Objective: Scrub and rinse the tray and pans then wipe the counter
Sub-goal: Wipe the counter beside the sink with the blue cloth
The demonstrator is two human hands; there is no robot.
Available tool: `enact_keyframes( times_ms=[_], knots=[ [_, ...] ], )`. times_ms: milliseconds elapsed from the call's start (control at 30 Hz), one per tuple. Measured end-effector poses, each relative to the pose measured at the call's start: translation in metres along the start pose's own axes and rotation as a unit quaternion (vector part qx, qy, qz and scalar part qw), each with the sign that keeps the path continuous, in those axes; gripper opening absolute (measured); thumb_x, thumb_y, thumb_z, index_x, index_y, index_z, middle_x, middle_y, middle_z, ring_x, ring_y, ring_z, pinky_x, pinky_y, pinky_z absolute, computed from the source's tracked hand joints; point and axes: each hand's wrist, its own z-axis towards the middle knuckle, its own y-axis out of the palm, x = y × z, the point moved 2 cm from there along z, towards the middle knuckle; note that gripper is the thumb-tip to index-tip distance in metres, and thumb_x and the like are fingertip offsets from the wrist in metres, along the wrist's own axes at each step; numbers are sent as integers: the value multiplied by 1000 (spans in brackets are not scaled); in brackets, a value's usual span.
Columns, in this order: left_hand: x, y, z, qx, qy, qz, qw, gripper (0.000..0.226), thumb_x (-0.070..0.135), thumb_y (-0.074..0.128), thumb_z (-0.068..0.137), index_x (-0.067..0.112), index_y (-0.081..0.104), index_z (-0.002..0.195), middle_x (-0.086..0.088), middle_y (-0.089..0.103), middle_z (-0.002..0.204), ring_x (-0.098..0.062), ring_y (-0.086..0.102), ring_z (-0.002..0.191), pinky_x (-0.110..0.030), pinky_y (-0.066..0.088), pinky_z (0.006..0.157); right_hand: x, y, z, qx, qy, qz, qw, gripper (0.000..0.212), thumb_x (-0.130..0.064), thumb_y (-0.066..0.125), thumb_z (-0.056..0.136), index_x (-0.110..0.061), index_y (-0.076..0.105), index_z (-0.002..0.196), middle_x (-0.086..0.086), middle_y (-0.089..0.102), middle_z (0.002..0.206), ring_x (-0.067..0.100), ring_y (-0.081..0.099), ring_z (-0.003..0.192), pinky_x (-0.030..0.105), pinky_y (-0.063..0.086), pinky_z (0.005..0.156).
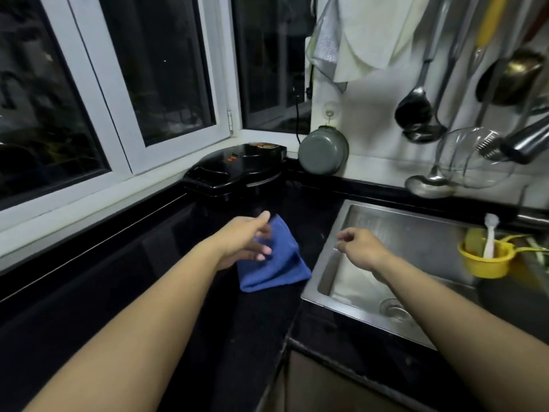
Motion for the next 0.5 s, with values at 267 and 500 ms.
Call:
enact_keyframes(
  times_ms=[267,500],
  knots=[
    [-54,87,33,-13,-75,543,836,74,73,14,99,39,-8,161,-22,-14,168,-46,-13,154,-54,-8,124,36,-23,30,7,46,-26,999,18,-7,61,94,-20,63,82,6,65,93,21,60,84,28,46,74],
    [-26,115,184,-100,88,620,774,66,77,8,96,55,-11,155,-6,-18,170,-31,-18,156,-48,-10,126,57,-45,109,-7,13,-85,996,15,-16,60,98,-10,71,106,3,68,100,20,62,95,27,46,81]
  ],
)
